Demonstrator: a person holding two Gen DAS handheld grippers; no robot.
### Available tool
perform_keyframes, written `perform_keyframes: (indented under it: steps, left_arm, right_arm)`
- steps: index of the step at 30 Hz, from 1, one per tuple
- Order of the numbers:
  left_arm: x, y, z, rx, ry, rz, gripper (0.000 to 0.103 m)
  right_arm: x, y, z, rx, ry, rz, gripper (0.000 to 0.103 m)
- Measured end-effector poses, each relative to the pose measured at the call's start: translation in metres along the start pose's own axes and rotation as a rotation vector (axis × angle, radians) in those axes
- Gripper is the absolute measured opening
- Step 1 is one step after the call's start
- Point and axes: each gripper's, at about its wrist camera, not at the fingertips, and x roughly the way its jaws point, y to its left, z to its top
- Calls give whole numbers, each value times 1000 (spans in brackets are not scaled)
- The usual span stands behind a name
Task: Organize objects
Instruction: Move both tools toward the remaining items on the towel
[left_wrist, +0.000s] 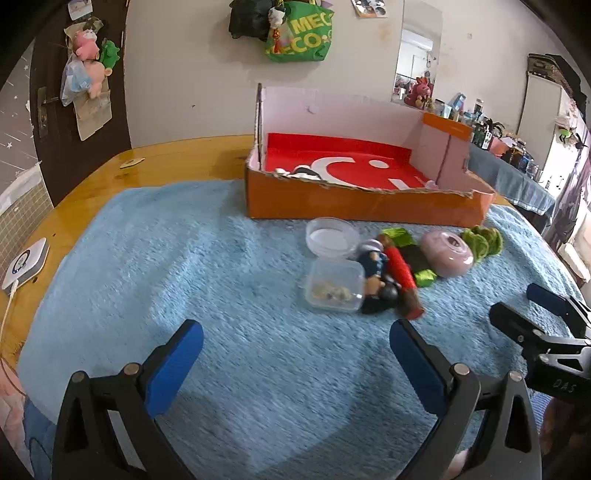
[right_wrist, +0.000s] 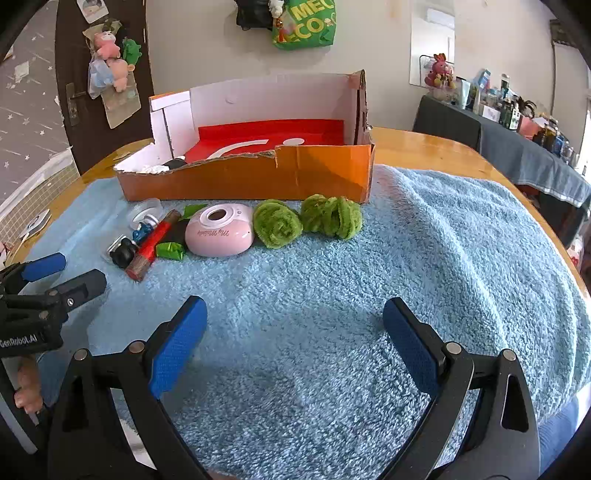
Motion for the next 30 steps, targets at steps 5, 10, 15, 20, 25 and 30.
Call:
perform_keyframes:
  steps: [5,10,15,20,25,30]
  left_arm:
    - [9,6,6,13,19,18,103]
    - [14,6,9,42,28,30,103]
    - [18,8,12,48,33,45,103]
    - [20,20,17,34,34,73,103]
    - [21,22,23,54,33,63,103]
    - [24,17,30,79,43,28,102]
  right_arm:
    - [3,-1,4,-1,2,-8,98]
    - [7,-2,8,2,8,-14,98]
    - [8,-5,11,11,13,-18,98]
    - [7,-11,15,15,15,-31,98]
    - [9,-21,22,37,21,-34,98]
    - [8,-36,37,76,15,-38,98]
